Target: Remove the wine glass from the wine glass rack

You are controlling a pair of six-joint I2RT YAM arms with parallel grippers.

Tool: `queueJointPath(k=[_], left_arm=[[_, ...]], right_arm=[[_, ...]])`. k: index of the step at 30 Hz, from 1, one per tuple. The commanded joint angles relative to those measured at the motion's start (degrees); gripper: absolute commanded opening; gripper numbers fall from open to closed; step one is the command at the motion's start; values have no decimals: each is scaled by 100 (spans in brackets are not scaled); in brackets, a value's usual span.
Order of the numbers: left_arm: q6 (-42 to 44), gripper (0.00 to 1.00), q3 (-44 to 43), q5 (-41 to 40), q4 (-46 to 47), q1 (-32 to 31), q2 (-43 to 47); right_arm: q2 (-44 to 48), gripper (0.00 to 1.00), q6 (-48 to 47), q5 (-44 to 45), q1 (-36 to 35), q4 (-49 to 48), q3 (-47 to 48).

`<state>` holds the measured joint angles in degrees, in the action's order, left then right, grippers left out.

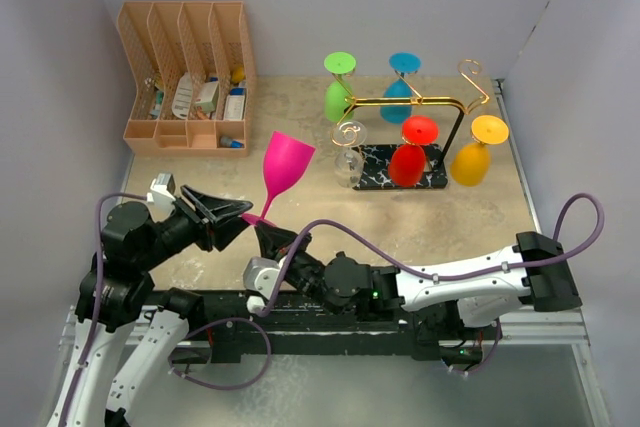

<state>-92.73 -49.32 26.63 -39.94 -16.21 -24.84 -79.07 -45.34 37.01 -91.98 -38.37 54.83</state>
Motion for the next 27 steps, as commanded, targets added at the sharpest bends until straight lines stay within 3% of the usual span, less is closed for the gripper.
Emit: queueJointPath(k=[1,15,18,22,27], left_arm=[[-93,46,51,177,462,-15,54],[50,48,236,397,654,-15,-130],[93,38,235,395,662,-15,-131],[130,13,292,427,654,-15,-124],[203,0,397,360,675,-21,-63]], right_arm=[[47,0,-130,218,-39,-574,-25],[182,0,-71,150,-53,-618,-113],[186,0,-72,157,-56,-634,-104],[236,0,-67,181,-72,-678,-121],[331,3,0,316,-104,-581,-69]])
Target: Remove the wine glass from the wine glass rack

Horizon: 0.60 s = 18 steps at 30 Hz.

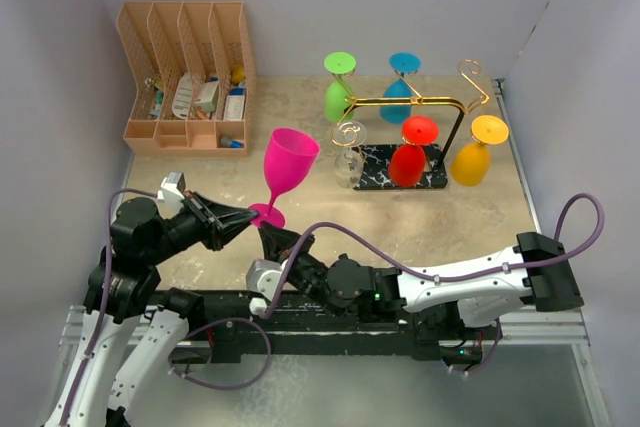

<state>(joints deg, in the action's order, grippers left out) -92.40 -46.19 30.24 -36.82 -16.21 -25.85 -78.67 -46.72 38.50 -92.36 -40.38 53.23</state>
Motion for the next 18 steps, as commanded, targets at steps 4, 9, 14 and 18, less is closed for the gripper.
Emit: queueJointPath(k=[4,9,14,18], left_arm=[[284,0,263,-202,583,-20,115],[687,0,530,-748,882,-15,209],[1867,0,295,-1838,409,-21,302],[2471,0,160,-2680,285,-17,516]], right_arm=[[434,31,735,457,-106,514,583],[817,52,2142,660,-189,2470,1250],[1099,52,3736,746,-195,4779,2133],[1148,52,4661,623,-193,6267,2936]])
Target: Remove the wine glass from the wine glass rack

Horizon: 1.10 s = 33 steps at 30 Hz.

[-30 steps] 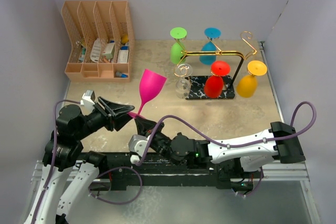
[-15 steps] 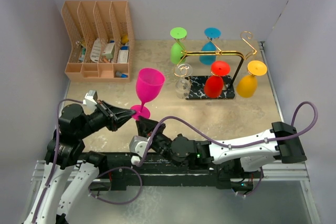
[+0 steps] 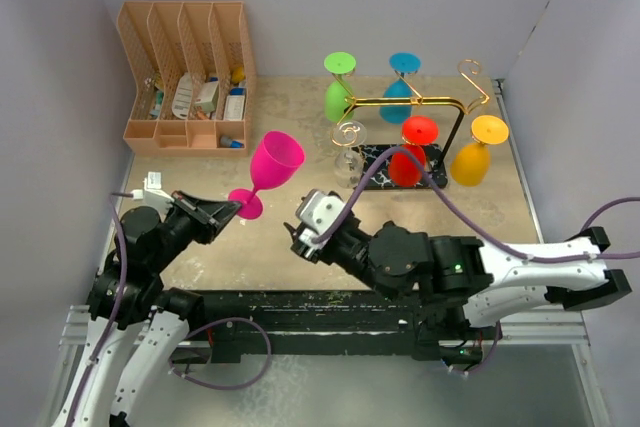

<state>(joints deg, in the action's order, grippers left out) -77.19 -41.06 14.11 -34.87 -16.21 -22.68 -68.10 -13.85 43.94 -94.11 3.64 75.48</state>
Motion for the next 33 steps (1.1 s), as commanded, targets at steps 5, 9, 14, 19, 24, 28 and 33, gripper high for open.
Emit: queueJointPath(k=[5,9,14,19,24,28,33], left_arm=[[1380,0,-159,-1187,522,-14,379],[1360,0,273,-793,1109,-18,788],[1307,0,579,-670,1227,-16,1443],[1248,0,750,-593,1232,-19,1946],[1213,0,773,-570,1294,-16,2148],[1196,0,755,-583,1308,-19,2129],[1178,0,749,-602,1305,-23,2120]], right_arm=[[-301,55,1738,-112,307,2678,2257],[-1032,55,2176,-1651,1521,3632,3761],[-1728,55,2424,-3372,2656,4084,5030],[-2190,55,2639,-4889,3436,4314,5705],[-2357,55,2665,-5410,3557,4530,5631],[-2362,55,2635,-5535,3566,4598,5470],[-2478,53,2606,-5527,3567,4750,5407]])
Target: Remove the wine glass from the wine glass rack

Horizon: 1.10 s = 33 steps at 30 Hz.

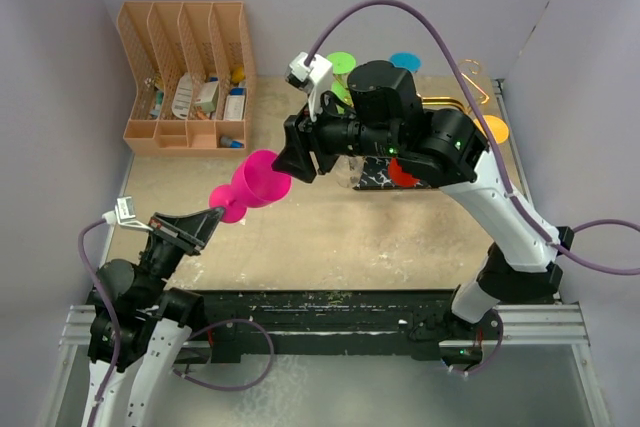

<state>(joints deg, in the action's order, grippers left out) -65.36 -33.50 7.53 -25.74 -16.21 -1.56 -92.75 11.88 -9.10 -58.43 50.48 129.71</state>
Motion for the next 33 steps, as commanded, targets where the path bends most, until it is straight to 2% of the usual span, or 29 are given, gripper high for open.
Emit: queueJointPath(k=[1,7,9,10,12,13,15,16,18,19,21,25,29,33], left_arm=[[-5,0,-14,56,389,-17,14],[9,0,-113,4,295,-19,41],[31,0,-161,-26,238,-14,42],[49,0,-180,-44,210,-15,42],[94,0,-228,-70,151,-14,35],[118,0,-261,-99,91,-18,27],[181,0,-402,-237,-191,-20,-24],[221,10,-513,-369,-448,-16,-66],[324,54,-847,-780,-1158,-18,-225],[386,65,-1069,-1041,-1602,-16,-340],[648,79,-1600,-1552,-2377,-17,-638],[1170,83,-2601,-2474,-3518,-18,-1237],[1854,83,-3157,-2987,-3775,-20,-1626],[2402,83,-3266,-3118,-3628,-15,-1757]], right_arm=[[-54,52,30,-157,-1,98,-16],[-397,51,-59,140,-1,215,146],[-507,47,-84,169,-1,244,232],[-580,40,-101,172,-1,258,288],[-704,8,-111,174,-1,275,389],[-769,0,-122,191,-1,280,454],[-855,0,-116,270,-1,251,524],[-896,0,-123,314,-1,222,550],[-974,0,-118,452,3,140,611],[-1029,0,-117,556,11,137,676],[-1181,0,-114,717,31,149,829],[-1609,0,-104,930,84,212,1103],[-2386,0,-83,969,130,306,1424],[-3132,0,32,870,153,241,1858]])
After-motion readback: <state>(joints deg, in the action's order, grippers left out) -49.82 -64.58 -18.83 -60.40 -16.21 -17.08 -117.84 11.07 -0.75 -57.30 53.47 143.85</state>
